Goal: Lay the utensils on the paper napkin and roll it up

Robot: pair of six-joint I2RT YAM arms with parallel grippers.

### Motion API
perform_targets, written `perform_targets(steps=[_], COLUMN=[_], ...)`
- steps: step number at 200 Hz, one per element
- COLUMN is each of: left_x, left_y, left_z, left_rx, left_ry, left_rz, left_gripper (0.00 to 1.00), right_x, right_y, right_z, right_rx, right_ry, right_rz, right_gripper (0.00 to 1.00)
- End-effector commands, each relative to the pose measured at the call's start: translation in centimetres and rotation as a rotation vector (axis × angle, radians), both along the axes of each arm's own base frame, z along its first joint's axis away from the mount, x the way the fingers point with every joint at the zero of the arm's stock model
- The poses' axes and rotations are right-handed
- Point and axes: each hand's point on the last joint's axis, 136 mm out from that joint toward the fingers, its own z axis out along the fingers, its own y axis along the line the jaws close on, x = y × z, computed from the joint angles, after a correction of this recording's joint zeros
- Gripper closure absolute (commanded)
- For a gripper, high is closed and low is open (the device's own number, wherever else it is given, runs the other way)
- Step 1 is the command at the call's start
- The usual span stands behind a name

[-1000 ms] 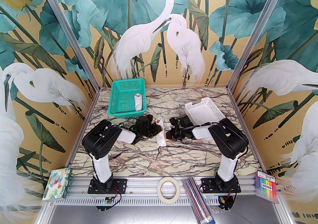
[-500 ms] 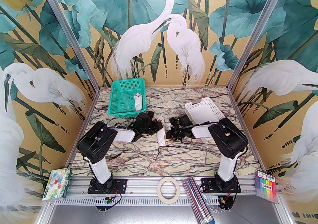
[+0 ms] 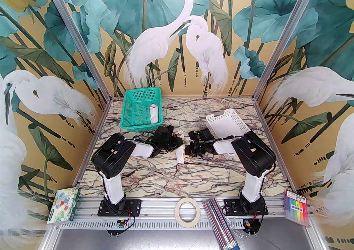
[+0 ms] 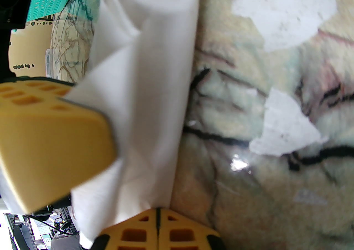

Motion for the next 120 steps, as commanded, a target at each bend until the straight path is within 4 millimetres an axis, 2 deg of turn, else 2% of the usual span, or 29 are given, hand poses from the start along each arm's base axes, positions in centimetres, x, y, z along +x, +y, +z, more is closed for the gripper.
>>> perform_targets(steps=[1, 24, 67, 83, 120], left_x=[0.1, 0.0, -0.7, -0.8, -0.9], left_y=[-1.0, -0.6, 0.1, 0.2, 0.2], left_z=[0.1, -0.9, -2.5, -2.5, -2.5], left_rx=[-0.024, -0.002, 0.026, 0.025, 0.024], left_ry=[-0.005, 0.007, 0.032, 0.033, 0.032], left_rz=[-0.023, -0.01, 0.001, 0.002, 0.002], left_gripper=[1.0, 1.0, 1.0, 1.0, 1.0], right_x=[-0.6, -0.5, 0.5, 0.7, 1.4], right_y=[-1.2, -1.3, -2.6, -2.9, -2.3], right_z=[-2.9, -2.2, 1.2, 2.1, 3.8], right_rx=[-0.103, -0.09, -0.055, -0.037, 0.039], right_ry=[0.033, 0.017, -0.063, -0.074, -0.099], right_rz=[-0.021, -0.024, -0.061, -0.07, -0.103], right_gripper=[0.93, 0.91, 0.76, 0.71, 0.6])
